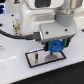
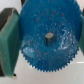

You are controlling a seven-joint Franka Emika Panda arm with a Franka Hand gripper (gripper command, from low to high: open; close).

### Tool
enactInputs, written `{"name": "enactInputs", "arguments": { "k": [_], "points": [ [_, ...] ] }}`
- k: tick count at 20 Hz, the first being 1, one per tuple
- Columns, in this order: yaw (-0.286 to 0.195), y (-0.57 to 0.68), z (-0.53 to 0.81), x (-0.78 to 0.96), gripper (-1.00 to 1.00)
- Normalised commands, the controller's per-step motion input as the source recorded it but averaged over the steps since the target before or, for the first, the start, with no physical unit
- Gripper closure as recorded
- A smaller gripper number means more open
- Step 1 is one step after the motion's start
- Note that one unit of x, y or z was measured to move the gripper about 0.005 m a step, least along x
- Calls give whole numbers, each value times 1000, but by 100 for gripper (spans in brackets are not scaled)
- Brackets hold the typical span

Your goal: Insert the blue gear onto the right peg, followed by the red gear

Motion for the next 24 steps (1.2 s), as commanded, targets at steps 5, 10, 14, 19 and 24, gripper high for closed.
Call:
{"name": "enactInputs", "arguments": {
  "k": [5,10,14,19,24],
  "points": [
    [0,-171,-64,151,100],
    [0,-90,-62,130,100],
    [0,-71,130,112,100],
    [0,-47,46,57,100],
    [0,-87,335,71,100]
  ]
}}
